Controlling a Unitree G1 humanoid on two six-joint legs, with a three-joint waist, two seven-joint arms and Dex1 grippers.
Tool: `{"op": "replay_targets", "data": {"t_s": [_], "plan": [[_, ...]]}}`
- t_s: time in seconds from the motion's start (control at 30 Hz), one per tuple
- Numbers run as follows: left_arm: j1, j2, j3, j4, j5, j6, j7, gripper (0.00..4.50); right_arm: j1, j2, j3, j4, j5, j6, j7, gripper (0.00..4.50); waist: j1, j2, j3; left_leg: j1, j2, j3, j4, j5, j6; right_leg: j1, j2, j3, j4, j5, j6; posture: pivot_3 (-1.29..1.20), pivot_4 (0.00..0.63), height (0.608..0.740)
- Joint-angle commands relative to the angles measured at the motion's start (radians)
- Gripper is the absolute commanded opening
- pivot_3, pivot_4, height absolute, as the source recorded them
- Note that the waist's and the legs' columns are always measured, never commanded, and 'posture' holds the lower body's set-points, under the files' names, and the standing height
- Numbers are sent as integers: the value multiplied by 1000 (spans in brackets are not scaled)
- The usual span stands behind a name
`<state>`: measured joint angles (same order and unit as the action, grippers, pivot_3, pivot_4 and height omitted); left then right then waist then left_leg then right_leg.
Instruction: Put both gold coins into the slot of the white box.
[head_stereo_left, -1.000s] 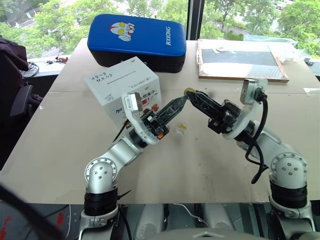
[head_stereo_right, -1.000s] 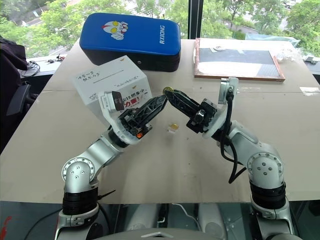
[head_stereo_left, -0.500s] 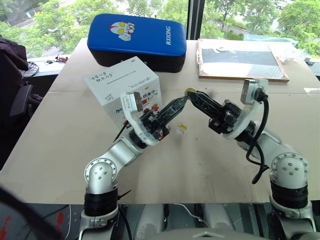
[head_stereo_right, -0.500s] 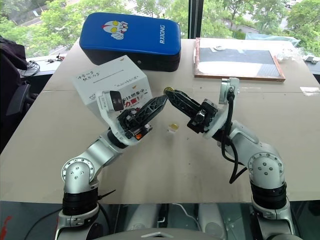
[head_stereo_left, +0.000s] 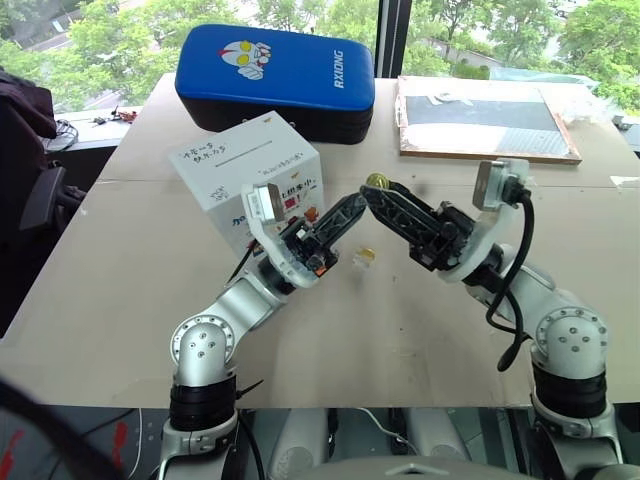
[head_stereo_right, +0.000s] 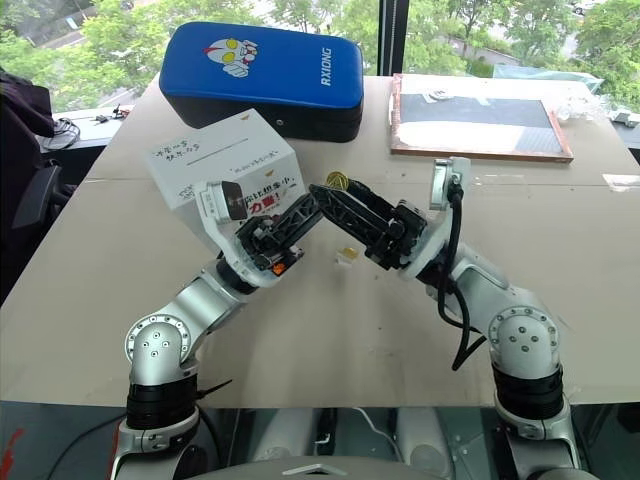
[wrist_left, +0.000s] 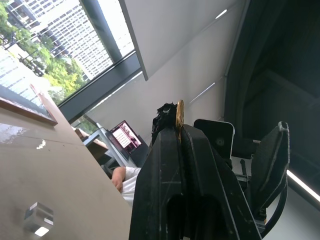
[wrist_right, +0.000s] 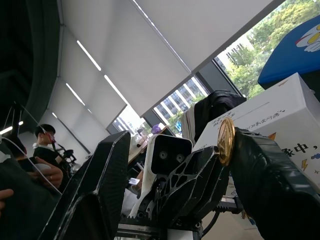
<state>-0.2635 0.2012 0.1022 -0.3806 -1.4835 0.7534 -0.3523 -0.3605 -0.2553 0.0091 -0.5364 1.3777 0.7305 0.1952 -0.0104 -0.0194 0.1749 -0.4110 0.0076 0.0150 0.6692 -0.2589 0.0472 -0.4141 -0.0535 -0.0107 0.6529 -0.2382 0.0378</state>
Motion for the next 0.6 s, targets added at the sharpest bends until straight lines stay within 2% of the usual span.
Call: {"op": "replay_targets", "data": {"t_s": [0.03,0.3,0.6], "plan": [[-32,-8,-5,-63,-23,-16,-15,0,18,-9,7,7,-34,5,-17,3189,0,0,0,0,0,0,0,0,0,0,0,0,0,0,0,0,150,740],[-49,-9,-3,-76,-24,-25,-13,0,30,14,-11,48,-103,-18,-59,3189,-2,1,0,-1,0,-1,0,0,0,0,0,-1,0,0,0,0,150,740],[-36,4,0,-65,5,-30,-12,0,43,16,-27,55,-113,-26,-40,3189,0,1,0,-1,0,-1,0,0,0,0,0,-1,0,0,0,0,150,740]]}}
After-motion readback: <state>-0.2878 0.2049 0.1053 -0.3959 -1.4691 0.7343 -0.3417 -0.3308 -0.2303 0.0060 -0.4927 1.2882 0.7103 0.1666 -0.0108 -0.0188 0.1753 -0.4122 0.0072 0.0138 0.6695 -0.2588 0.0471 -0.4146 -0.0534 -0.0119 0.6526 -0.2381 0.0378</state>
